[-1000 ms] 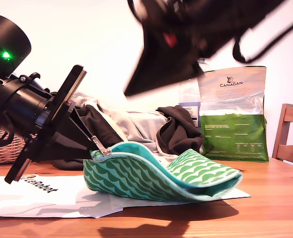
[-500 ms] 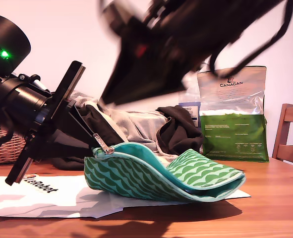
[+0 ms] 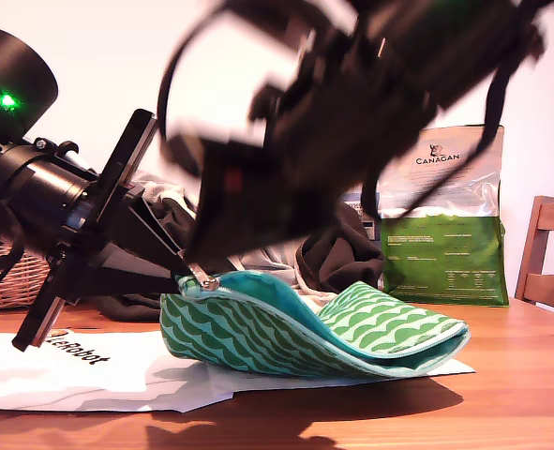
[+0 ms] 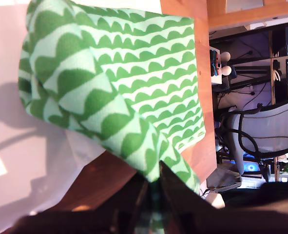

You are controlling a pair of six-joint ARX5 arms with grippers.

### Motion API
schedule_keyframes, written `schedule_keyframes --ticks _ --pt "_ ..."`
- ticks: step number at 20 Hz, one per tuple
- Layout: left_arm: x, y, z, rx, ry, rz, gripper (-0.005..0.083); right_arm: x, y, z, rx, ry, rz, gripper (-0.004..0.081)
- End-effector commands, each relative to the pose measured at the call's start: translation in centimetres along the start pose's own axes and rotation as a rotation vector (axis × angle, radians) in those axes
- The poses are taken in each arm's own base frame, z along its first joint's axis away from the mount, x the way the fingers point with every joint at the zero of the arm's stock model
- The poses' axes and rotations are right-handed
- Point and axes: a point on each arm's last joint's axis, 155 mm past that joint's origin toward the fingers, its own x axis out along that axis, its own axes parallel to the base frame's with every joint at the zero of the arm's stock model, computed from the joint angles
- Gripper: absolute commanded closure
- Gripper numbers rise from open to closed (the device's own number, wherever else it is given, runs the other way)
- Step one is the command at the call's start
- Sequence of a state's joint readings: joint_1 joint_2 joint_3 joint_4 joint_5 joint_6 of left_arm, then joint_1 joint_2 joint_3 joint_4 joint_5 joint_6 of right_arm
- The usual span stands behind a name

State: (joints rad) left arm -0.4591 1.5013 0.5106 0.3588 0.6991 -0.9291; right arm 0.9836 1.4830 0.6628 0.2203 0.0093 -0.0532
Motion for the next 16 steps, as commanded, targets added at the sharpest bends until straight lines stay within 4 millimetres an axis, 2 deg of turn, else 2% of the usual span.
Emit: schedule_keyframes --ticks 1,7,8,12,16 --pt "0.1 0.0 -0.1 0.004 0.004 -0.005 0.0793 0.3 0.1 1.2 -0.003 -0.025 0.002 0.0574" --pt "0.1 -0.2 -0.3 0.004 0.016 -0.013 0.0793 1.3 0.1 1.8 -0.001 -0.029 0.002 0.0579" --pt "0.1 -0.2 -0.3 0.004 0.016 -0.014 0.0793 1.4 0.1 1.8 -0.002 -0.027 0.003 0.0597" --pt "0.1 -0.2 -0.3 0.005 0.015 -0.014 0.0793 1.5 0.4 1.4 -0.001 -0.009 0.02 0.0786" --pt "0.1 -0.2 -0.3 0.016 0.014 -0.012 0.0793 1.4 1.8 1.6 -0.004 -0.018 0.096 0.0783"
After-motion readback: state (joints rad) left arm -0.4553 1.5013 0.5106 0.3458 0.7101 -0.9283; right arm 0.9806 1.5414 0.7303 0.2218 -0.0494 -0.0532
